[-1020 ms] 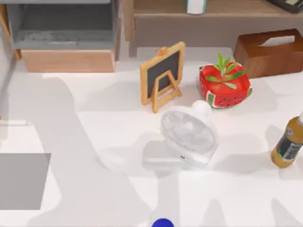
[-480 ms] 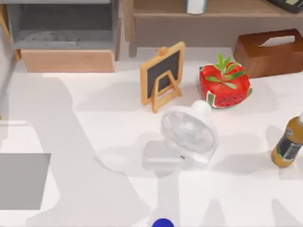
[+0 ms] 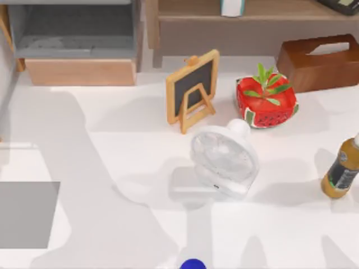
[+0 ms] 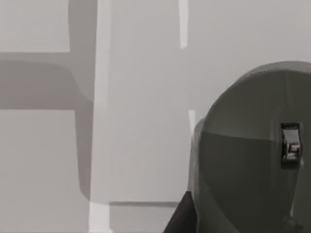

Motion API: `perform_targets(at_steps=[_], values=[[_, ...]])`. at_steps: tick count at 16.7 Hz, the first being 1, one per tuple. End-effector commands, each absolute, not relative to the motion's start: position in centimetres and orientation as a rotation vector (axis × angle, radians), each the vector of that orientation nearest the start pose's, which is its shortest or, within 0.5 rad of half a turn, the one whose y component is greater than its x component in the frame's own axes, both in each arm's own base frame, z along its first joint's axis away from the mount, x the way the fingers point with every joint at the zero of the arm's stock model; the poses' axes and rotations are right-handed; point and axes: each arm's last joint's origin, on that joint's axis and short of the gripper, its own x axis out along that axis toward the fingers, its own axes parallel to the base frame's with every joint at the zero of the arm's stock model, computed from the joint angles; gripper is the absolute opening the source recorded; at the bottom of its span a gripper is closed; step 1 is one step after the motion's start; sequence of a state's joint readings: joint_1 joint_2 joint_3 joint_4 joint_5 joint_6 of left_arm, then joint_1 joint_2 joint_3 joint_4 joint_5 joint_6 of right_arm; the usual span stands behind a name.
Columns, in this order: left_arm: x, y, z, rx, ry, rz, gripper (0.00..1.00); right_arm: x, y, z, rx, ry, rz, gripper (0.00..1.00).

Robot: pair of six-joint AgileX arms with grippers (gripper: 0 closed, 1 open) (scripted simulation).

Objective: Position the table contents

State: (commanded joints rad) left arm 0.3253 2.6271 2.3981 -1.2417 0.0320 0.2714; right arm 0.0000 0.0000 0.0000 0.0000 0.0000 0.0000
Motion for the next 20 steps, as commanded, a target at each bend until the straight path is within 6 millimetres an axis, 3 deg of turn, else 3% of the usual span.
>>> perform_targets(at_steps=[2,3,12,15,20], values=[[48.9,17.1,13.4,-0.046,1.468,0.058,0.02,10.6,-0.1,16.0,0.0,0.0,0.0,1.0],[48.9,17.1,13.4,-0.046,1.468,0.058,0.0,10.6,-0.1,16.0,0.0,0.0,0.0,1.0],[48.8,17.3,13.5,-0.046,1.467,0.059,0.0,10.6,-0.1,16.0,0.0,0.0,0.0,1.0],[48.4,17.4,15.6,-0.033,1.439,0.067,0.0,10.6,-0.1,16.0,0.0,0.0,0.0,1.0],[46.5,16.0,21.5,0.051,1.368,0.064,0.0,10.6,-0.1,16.0,0.0,0.0,0.0,1.0]])
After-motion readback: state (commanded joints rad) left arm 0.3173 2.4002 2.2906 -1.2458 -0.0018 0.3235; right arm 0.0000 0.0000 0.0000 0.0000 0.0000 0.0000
